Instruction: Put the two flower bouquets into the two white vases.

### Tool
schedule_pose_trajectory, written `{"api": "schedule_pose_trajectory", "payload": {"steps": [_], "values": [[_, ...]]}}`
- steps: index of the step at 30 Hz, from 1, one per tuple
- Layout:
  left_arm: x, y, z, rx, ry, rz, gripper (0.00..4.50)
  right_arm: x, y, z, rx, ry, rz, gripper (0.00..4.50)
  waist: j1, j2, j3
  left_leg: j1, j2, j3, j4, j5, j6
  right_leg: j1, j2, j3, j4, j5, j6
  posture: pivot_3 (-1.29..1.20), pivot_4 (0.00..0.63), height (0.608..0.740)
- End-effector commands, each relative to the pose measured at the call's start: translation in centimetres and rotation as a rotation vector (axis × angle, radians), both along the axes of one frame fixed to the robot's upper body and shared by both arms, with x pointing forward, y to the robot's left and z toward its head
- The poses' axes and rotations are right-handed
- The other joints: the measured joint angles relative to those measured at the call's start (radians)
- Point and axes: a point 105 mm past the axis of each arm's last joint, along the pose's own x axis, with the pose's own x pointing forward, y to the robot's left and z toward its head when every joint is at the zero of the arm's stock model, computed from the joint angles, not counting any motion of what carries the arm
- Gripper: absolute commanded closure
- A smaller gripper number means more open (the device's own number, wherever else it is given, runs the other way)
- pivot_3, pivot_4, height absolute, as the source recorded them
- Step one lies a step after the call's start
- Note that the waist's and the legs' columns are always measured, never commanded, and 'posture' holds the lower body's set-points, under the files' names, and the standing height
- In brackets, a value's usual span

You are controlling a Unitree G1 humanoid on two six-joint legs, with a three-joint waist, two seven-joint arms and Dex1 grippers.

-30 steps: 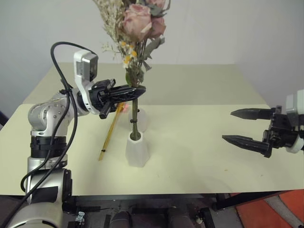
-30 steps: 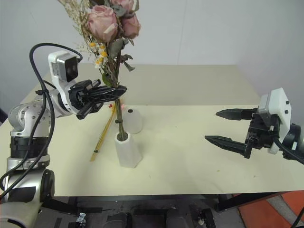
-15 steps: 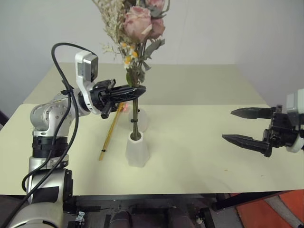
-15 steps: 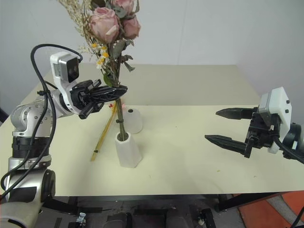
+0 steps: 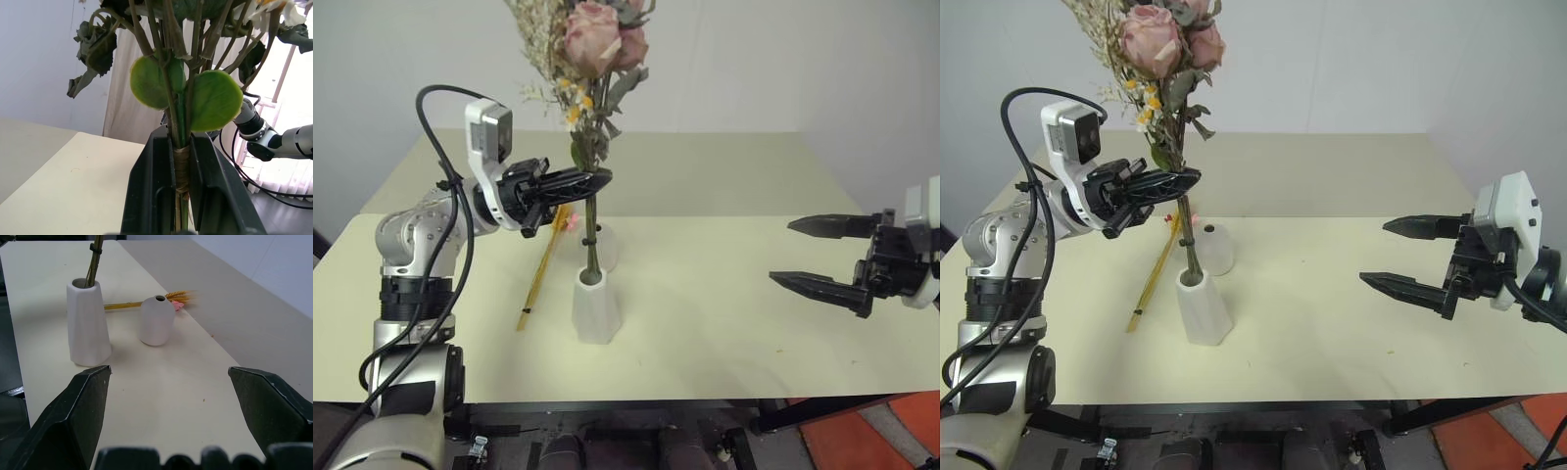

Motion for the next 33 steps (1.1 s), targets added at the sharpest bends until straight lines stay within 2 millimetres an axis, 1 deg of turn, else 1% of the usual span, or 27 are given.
{"api": "schedule_pose_trajectory", "payload": {"steps": [1,11,20,29,33], "values": [[-0.7,0.1,1.8,-0.021,-0.091,-0.015,4.39,-0.3,0.3,0.8,0.009,-0.035,0.014,0.00,0.000,0.000,0.000,0.000,0.000,0.000,0.000,0.000,0.000,0.000,0.000,0.000,0.000,0.000,0.000,0.00,0.150,0.740],[-1.1,-0.5,0.6,0.000,-0.057,-0.041,4.39,-0.5,0.1,0.7,0.007,-0.032,0.009,0.00,0.000,0.000,0.000,0.000,0.000,0.000,0.000,0.000,0.000,0.000,0.000,0.000,0.000,0.000,0.000,0.00,0.150,0.740],[-1.2,-0.3,0.3,0.007,-0.046,-0.037,4.39,-0.5,0.2,0.6,0.008,-0.028,0.014,0.00,0.000,0.000,0.000,0.000,0.000,0.000,0.000,0.000,0.000,0.000,0.000,0.000,0.000,0.000,0.000,0.00,0.150,0.740],[-0.6,-0.3,-1.5,0.060,-0.015,0.003,4.39,-0.5,0.1,0.5,0.012,-0.029,0.013,0.00,0.000,0.000,0.000,0.000,0.000,0.000,0.000,0.000,0.000,0.000,0.000,0.000,0.000,0.000,0.000,0.00,0.150,0.740],[-0.8,-0.4,-2.2,0.089,-0.016,-0.003,4.39,-0.5,0.1,0.5,0.011,-0.030,0.012,0.00,0.000,0.000,0.000,0.000,0.000,0.000,0.000,0.000,0.000,0.000,0.000,0.000,-0.001,0.000,0.000,0.00,0.150,0.740]]}}
